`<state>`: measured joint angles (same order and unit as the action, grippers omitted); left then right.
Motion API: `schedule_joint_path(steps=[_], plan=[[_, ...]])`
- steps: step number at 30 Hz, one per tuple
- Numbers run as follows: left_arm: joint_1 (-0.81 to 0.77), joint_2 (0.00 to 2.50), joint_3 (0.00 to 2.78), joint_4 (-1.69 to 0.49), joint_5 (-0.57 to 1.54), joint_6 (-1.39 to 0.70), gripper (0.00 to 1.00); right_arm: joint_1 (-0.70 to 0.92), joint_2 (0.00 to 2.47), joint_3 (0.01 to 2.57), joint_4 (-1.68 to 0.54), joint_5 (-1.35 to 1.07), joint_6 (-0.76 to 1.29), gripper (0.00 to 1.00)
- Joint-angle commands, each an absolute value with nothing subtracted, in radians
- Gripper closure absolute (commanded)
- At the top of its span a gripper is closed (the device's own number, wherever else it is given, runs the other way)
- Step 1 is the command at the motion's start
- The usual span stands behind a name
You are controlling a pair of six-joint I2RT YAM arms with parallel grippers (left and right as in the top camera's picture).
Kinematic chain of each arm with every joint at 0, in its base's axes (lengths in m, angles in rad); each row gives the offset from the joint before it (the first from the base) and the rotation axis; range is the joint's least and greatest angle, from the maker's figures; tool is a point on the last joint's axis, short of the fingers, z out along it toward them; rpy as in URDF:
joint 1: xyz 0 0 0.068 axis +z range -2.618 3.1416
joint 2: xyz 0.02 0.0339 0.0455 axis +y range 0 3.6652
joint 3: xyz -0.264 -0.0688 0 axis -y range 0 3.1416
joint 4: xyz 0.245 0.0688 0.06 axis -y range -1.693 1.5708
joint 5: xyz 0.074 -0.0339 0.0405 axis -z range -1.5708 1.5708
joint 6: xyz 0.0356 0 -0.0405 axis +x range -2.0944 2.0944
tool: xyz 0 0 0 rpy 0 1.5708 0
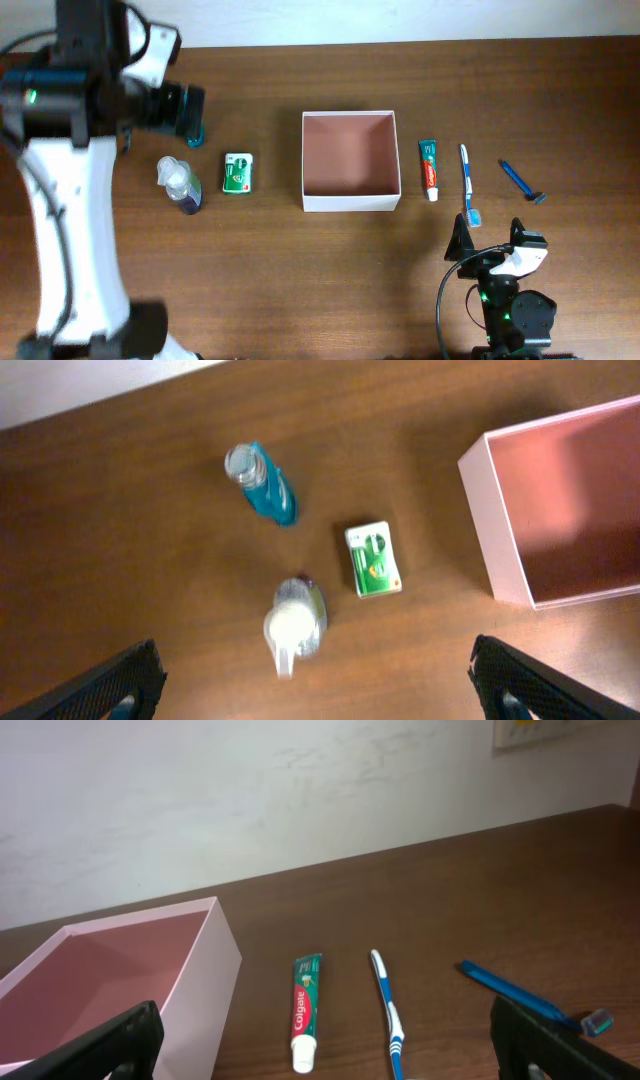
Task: Pack container
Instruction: 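Move the left gripper over the teal Listerine bottle and lower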
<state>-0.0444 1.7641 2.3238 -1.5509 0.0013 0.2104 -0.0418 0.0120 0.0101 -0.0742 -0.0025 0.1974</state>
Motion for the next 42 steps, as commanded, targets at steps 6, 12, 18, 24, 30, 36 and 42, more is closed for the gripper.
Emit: schedule_joint_path(steps=[6, 12, 18, 24, 30, 36, 42], plan=[[-0.035, 1.900, 2.488, -1.512, 0.046, 0.078, 0.01, -0.048, 0.004, 0.006, -0.079, -0.012, 0.187, 0.01], [0.033, 1.917, 2.488, -1.393, 0.046, -0.056, 0.01, -0.048, 0.004, 0.006, -0.079, -0.012, 0.187, 0.01], [0.049, 1.968, 2.488, -1.403, 0.046, -0.052, 0.01, -0.048, 0.004, 0.006, -0.079, -0.012, 0.187, 0.01], [0.049, 2.062, 2.488, -1.399, 0.045, -0.052, 0.01, -0.048, 0.004, 0.006, -0.079, -0.012, 0.187, 0.01], [0.049, 2.157, 2.488, -1.399, -0.021, -0.052, 0.01, -0.048, 0.004, 0.006, -0.079, -0.012, 0.187, 0.02], [0.049, 2.241, 2.488, -1.399, -0.057, 0.020, 0.01, -0.048, 0.004, 0.006, -0.079, -0.012, 0.187, 0.01], [0.055, 2.325, 2.488, -1.400, -0.072, 0.068, 0.01, -0.048, 0.004, 0.006, -0.079, -0.012, 0.188, 0.01]])
